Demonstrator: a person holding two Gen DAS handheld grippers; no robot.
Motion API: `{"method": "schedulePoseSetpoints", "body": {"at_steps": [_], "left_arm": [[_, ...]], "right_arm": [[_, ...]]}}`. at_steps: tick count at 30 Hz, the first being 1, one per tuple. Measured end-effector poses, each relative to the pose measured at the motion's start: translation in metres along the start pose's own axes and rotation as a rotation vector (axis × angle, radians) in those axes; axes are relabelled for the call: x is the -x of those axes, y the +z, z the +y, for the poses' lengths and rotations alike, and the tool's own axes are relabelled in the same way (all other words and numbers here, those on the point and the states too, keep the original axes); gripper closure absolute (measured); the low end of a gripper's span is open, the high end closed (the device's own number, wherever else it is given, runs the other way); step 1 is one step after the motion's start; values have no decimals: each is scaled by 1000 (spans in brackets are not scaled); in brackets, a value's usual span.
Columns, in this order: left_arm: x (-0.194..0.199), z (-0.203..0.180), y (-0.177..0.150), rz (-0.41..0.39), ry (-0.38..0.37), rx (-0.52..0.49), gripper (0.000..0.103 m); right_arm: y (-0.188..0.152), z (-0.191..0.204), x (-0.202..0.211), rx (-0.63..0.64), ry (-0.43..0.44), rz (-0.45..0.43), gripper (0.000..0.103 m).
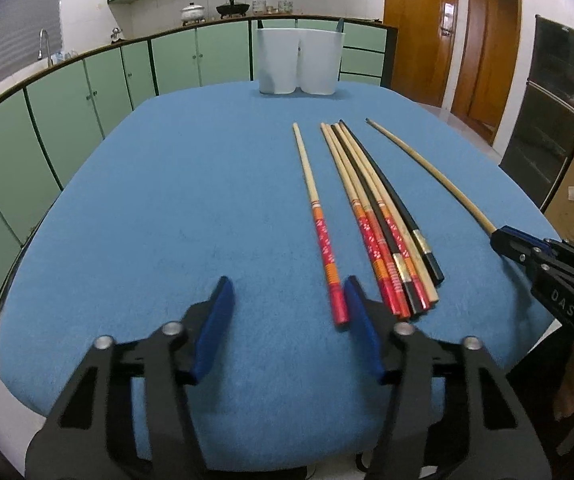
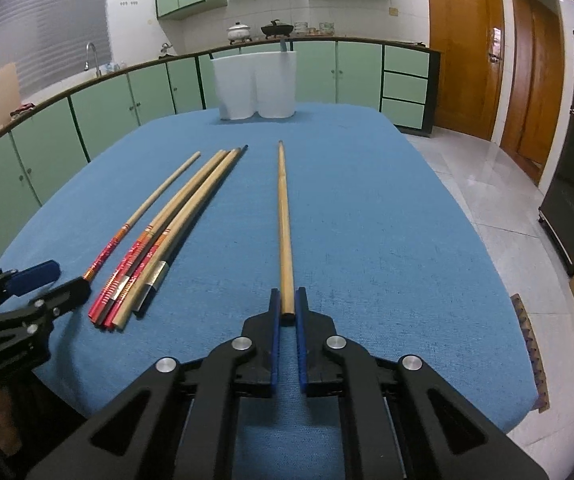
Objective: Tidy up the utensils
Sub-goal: 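Grasp a red-patterned chopstick with the left tool while the right grasps a plain wooden one, then carry both chopsticks to the white holder and lower them into it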
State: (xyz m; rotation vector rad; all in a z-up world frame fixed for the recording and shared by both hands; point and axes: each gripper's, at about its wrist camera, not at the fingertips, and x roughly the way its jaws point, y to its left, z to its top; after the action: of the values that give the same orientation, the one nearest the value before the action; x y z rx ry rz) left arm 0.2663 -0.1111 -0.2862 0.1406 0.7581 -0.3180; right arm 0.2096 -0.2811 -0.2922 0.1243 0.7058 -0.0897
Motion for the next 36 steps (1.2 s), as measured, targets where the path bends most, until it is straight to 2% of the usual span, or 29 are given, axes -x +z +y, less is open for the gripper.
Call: {"method": "schedulePoseSetpoints", "body": {"at_steps": [2, 3, 4, 5, 13, 18, 22, 25, 26, 27, 30, 36], "left_arm": [[-1, -3, 1, -8, 1, -5, 70], [-1, -4, 1, -14, 0, -2, 74], [-1, -4, 1, -18, 3, 2, 89], [-1, -3, 1, -24, 6, 13, 96], [9, 12, -2, -51, 70, 103, 98], [8, 12, -4, -33, 73, 94, 95], [10, 13, -6, -32, 74, 86, 72], [9, 13, -6, -28, 53, 81, 77], [9, 13, -6, -27, 43, 81, 89], [9, 13, -5, -24, 32, 80, 96], [14, 15, -1, -22, 16, 90, 97], [53, 17, 20, -58, -15, 126, 97]], "right_arm": [[1, 1, 0, 1, 0, -1, 96], [1, 1, -1, 0, 1, 0, 96], [0, 0, 0, 0, 2, -1, 96], [0, 1, 0, 1, 2, -1, 96], [-5, 12, 4, 47, 17, -9, 96], [-5, 13, 5, 47, 26, -3, 95], [-8, 12, 8, 50, 22, -2, 94], [-6, 13, 7, 55, 23, 3, 95], [-5, 13, 7, 53, 26, 4, 96], [-4, 13, 8, 51, 27, 5, 96], [0, 13, 17, 40, 40, -7, 96], [25, 15, 66, 34, 62, -89, 96]]}}
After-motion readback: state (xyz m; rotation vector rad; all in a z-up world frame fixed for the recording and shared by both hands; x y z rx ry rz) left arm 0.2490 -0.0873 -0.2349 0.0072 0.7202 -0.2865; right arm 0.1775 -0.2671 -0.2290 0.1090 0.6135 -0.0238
